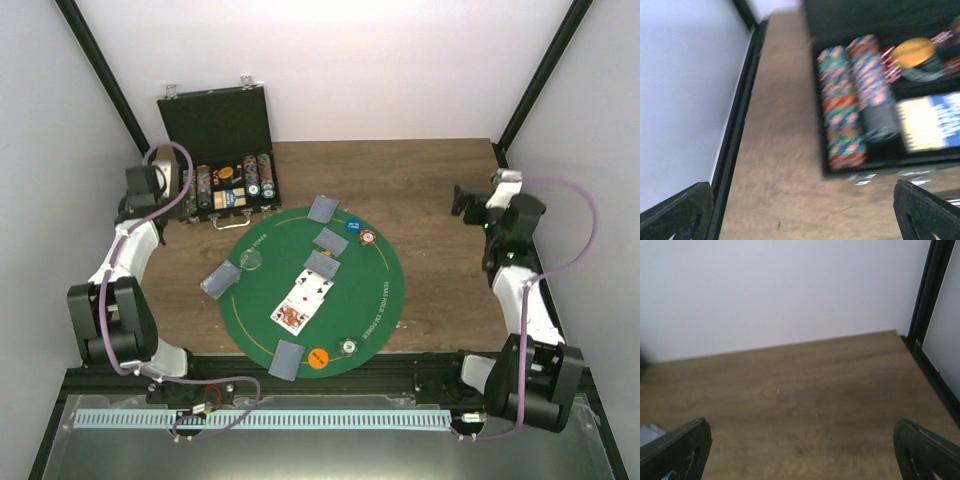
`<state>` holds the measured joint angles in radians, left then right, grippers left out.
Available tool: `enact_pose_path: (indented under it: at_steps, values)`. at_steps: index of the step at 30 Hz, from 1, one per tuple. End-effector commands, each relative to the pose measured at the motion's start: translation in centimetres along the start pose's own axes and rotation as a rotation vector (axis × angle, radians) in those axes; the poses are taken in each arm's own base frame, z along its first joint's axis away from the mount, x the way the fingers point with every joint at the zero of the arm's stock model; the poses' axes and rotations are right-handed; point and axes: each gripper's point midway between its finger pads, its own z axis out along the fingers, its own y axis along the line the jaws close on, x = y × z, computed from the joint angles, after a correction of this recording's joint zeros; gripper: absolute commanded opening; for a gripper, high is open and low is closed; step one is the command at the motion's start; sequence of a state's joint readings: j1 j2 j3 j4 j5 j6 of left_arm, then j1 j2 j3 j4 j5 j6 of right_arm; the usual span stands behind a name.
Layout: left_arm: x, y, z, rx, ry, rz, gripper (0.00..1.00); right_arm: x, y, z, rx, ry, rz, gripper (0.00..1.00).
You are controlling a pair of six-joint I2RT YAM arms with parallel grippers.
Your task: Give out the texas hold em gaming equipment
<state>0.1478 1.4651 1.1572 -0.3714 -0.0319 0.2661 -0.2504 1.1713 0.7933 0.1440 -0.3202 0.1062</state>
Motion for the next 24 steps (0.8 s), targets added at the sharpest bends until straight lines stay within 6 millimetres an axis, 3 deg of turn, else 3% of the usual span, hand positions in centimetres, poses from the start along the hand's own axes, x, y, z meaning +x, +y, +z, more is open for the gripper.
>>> enact_pose_path:
  at_steps: [1, 4, 9, 14, 19, 24]
  values:
    - [1.9, 5.2, 2.2, -0.335, -0.200, -0.235, 1.00, 0.3, 0.3, -1.6, 0.025, -0.187, -0.184, 1.00]
    - [3.8, 3.5, 2.7, -0.281, -0.299, -0.241, 1.00, 3.3, 0.2, -2.1, 0.021, -0.212, -0.210, 1.00]
    - [3.0, 0.9, 0.8, -0.169, -0.426, -0.282, 1.00, 7.2, 1.9, -2.5, -0.105, -0.238, -0.150, 1.00]
    - [2.9, -2.6, -1.3, -0.029, -0.534, -0.261, 1.00, 10.3, 1.9, -2.4, -0.131, -0.227, -0.099, 1.00]
    - [3.2, -4.0, -2.6, 0.032, -0.589, -0.237, 1.00, 11.0, 2.4, -1.7, -0.171, -0.233, -0.106, 1.00]
    - [5.2, -5.4, -2.5, 0.090, -0.565, -0.238, 1.00, 11.6, 3.7, -0.8, -0.225, -0.195, -0.151, 1.00]
